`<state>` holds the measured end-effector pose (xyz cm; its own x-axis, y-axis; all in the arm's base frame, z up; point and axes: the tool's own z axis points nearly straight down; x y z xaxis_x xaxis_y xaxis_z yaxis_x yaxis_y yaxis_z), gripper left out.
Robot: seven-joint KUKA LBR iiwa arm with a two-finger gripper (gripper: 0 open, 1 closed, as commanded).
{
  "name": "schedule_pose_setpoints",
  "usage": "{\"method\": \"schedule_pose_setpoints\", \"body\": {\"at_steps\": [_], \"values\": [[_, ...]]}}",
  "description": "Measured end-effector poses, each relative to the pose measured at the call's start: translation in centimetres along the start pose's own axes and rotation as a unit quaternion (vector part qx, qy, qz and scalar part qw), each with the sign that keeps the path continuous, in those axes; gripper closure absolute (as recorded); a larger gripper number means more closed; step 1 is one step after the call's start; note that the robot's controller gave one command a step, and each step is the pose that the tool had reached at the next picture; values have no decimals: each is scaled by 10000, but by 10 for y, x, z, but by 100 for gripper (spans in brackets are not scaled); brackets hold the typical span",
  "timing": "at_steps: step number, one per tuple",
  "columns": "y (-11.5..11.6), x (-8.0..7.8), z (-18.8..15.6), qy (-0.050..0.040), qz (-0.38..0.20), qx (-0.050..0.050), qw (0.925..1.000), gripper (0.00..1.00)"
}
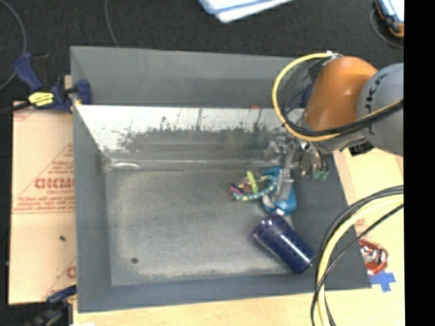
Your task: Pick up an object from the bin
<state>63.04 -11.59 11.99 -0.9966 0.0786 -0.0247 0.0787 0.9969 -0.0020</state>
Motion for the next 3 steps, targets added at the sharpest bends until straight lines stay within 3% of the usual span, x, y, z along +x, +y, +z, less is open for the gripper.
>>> {"method": "schedule_pose_setpoints", "body": {"at_steps": [1,2,3], "values": [[0,0,0,2,1,-1,10000,0],[9,6,39,-150,-1010,-100,9947,100],[9,6,39,-150,-1007,-101,9948,100]]}}
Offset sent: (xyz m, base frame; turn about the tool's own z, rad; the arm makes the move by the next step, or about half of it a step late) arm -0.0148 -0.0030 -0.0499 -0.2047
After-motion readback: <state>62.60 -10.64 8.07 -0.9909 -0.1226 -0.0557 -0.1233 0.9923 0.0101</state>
